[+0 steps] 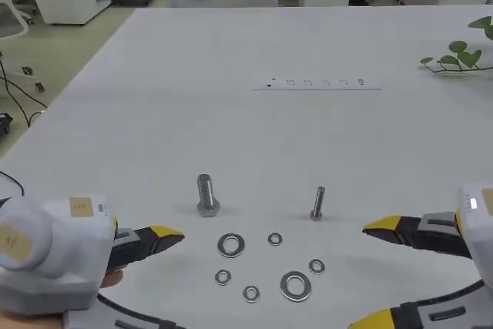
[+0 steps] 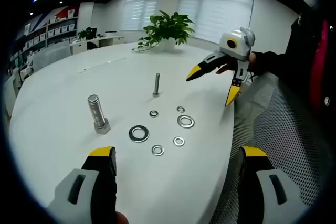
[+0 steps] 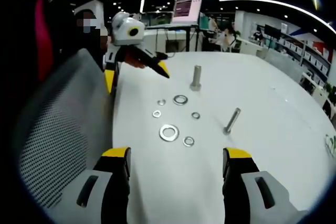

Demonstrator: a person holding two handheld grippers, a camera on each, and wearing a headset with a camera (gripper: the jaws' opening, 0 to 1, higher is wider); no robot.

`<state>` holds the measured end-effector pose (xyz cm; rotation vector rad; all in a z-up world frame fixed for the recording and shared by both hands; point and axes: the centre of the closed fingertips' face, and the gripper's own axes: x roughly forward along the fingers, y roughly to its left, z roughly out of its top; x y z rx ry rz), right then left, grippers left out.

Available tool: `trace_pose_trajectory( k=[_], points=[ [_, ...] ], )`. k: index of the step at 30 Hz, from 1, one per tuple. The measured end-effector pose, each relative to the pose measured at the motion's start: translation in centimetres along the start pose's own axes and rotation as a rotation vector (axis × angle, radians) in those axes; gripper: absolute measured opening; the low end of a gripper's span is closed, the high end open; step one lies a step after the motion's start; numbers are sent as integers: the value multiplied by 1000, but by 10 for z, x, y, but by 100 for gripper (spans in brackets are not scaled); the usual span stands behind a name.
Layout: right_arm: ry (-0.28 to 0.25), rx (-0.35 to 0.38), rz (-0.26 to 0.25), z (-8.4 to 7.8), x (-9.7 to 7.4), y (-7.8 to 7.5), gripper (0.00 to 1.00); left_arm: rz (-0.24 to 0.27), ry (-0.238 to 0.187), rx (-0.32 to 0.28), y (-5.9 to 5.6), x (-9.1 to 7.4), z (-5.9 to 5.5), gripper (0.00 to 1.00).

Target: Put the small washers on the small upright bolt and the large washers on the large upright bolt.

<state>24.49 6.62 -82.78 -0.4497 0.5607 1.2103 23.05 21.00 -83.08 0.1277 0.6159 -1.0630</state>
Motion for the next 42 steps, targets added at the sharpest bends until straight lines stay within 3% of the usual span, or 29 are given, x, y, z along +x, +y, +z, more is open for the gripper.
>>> trace_pose_trajectory(
  k=[18, 42],
  points=[
    [23, -37, 2, 4, -2, 1, 72, 3, -10, 3, -1, 1, 3, 97],
    [107, -150, 47, 12, 3, -7, 68, 18, -30, 0, 0, 0, 6, 97]
  ],
)
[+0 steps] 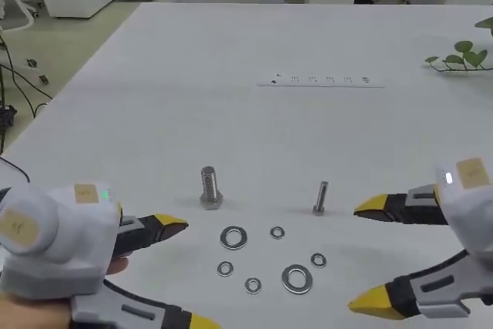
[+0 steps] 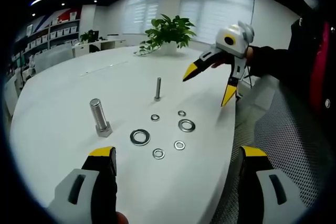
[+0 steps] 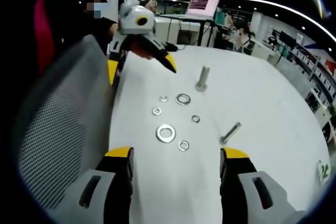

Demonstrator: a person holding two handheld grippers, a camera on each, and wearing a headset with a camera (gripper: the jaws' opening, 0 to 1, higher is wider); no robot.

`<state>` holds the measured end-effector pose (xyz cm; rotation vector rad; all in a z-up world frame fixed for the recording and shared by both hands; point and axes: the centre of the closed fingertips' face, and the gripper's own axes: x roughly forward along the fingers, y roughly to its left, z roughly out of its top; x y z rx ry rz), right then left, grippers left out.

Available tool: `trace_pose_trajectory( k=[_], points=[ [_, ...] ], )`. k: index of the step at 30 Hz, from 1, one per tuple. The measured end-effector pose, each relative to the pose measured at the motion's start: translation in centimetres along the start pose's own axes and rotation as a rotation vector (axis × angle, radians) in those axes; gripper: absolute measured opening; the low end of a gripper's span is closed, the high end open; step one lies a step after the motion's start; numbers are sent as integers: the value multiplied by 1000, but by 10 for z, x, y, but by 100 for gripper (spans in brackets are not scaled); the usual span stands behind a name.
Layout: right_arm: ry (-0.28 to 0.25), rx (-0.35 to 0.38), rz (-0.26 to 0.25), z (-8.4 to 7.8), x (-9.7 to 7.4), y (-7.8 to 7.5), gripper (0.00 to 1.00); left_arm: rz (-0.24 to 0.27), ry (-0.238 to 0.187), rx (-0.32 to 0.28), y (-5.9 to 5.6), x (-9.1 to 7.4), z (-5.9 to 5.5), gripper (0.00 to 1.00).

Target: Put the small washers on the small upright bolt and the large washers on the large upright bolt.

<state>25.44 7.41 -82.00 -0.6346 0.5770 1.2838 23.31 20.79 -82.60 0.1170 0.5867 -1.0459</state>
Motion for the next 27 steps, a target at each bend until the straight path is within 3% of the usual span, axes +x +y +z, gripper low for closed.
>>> trace_pose_trajectory(
  k=[27],
  points=[
    [128, -152, 130, 6, 29, 6, 62, 21, -24, -10, -2, -2, 4, 97]
  ],
)
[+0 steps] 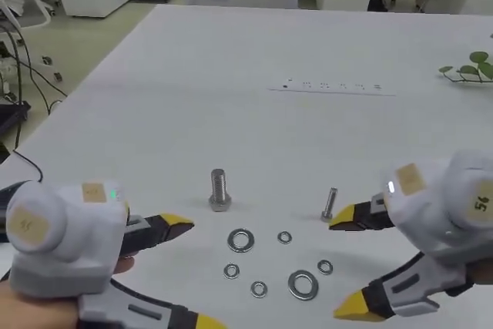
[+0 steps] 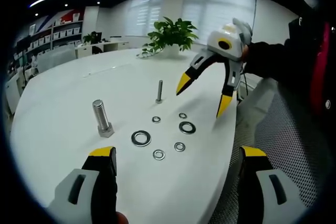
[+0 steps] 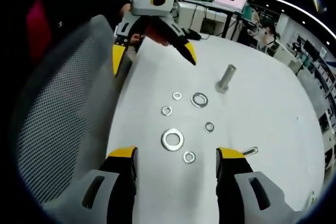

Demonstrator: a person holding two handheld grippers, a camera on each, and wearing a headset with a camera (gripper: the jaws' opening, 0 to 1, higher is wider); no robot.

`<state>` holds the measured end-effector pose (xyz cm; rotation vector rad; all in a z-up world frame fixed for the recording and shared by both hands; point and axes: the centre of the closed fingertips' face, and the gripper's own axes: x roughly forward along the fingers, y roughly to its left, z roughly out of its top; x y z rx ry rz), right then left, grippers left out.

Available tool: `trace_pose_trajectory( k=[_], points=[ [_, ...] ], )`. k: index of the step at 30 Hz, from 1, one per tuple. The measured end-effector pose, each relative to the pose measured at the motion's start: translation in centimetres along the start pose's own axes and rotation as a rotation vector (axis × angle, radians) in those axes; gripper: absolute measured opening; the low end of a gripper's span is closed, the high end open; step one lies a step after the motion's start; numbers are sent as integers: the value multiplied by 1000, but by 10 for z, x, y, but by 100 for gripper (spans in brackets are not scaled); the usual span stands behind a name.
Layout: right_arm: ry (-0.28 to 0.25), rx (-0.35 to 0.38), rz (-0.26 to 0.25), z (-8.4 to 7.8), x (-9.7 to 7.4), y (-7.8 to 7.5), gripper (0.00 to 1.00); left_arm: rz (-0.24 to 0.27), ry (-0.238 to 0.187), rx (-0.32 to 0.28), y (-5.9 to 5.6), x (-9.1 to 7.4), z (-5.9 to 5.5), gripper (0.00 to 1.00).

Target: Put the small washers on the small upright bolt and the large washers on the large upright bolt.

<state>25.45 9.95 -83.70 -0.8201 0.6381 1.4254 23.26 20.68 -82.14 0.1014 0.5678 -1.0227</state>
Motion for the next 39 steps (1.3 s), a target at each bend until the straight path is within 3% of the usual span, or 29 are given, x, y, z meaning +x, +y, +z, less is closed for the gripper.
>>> trace_pose_trajectory(
  k=[39],
  points=[
    [226, -146, 155, -1, 30, 11, 40, 24, -33, -10, -3, -6, -3, 96]
  ],
)
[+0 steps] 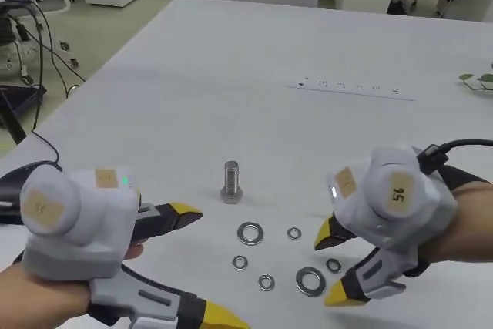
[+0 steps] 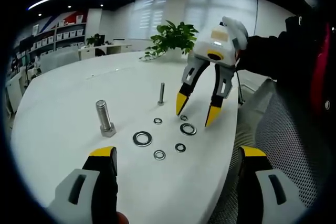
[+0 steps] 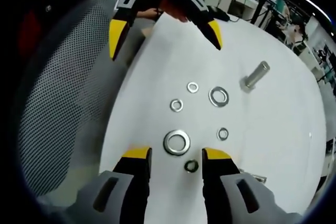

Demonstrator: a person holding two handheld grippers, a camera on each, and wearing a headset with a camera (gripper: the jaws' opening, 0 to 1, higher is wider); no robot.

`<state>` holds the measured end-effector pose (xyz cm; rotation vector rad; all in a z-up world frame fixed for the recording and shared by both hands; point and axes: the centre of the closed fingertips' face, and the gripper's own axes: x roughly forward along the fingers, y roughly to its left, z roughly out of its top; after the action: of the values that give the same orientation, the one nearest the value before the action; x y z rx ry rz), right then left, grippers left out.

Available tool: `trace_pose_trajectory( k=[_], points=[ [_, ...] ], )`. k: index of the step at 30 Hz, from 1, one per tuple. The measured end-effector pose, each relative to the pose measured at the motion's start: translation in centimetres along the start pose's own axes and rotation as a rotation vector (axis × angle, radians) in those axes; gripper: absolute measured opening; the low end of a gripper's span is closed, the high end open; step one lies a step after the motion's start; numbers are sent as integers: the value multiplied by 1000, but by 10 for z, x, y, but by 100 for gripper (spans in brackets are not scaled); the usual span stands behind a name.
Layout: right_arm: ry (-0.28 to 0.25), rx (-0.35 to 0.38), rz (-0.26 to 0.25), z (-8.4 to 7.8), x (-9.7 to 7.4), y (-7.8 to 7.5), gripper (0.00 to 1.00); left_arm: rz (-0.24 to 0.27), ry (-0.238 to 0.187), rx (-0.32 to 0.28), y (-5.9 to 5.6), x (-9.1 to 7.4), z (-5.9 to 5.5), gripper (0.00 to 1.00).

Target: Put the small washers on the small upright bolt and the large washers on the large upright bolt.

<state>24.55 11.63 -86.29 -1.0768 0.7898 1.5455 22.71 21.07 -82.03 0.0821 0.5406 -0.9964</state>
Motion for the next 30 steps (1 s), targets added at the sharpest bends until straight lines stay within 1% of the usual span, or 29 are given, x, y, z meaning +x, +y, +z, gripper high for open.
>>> trace_pose_trajectory(
  k=[6, 11, 14, 28, 30],
  points=[
    [20, -29, 17, 3, 3, -2, 37, 3, -3, 0, 0, 0, 1, 96],
    [39, -53, 43, 4, 9, 2, 35, 7, -3, -1, 0, -1, 0, 95],
    [50, -63, 48, 4, 11, 2, 35, 10, -6, -4, 1, -2, 1, 95],
    [109, -121, 47, 0, 16, 0, 33, 11, -10, -3, 1, -2, 3, 95],
    [109, -123, 45, 1, 16, -1, 33, 12, -12, -4, 1, -2, 3, 95]
  ],
)
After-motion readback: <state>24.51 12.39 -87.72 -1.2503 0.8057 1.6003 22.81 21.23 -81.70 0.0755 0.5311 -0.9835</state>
